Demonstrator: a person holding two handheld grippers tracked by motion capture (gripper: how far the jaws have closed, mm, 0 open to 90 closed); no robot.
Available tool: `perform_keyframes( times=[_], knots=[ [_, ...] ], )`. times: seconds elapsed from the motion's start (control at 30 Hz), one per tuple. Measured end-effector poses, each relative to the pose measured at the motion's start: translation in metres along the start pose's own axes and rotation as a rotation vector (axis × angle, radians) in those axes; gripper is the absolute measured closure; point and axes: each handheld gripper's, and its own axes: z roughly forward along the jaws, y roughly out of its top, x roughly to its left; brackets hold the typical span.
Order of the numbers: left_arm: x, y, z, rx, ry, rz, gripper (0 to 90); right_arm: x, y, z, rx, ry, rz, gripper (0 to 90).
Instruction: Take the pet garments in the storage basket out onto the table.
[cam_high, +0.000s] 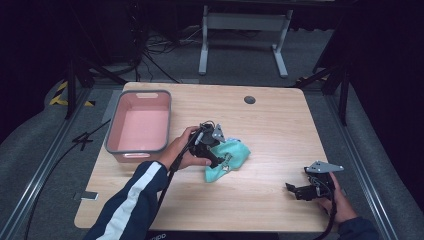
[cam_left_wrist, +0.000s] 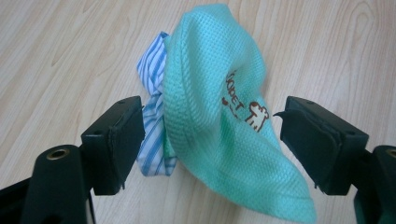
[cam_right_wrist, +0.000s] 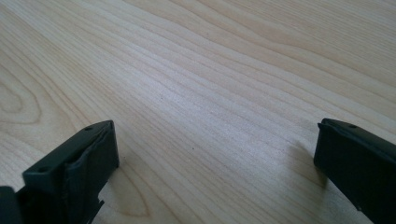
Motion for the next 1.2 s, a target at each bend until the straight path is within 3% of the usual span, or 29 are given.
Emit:
perform_keyframes(
  times=[0.5,1.2],
  knots=[
    [-0.011,-0.02,-0.016,-0.005,0.004,0.028,22.4,0.0,0.0,0.0,0.0,0.0,0.0,0.3],
    [-0.022,-0.059,-0.026,0.045,0.012,0.043,22.8,0.0,0.0,0.0,0.001,-0.001,0.001,0.3]
  ],
)
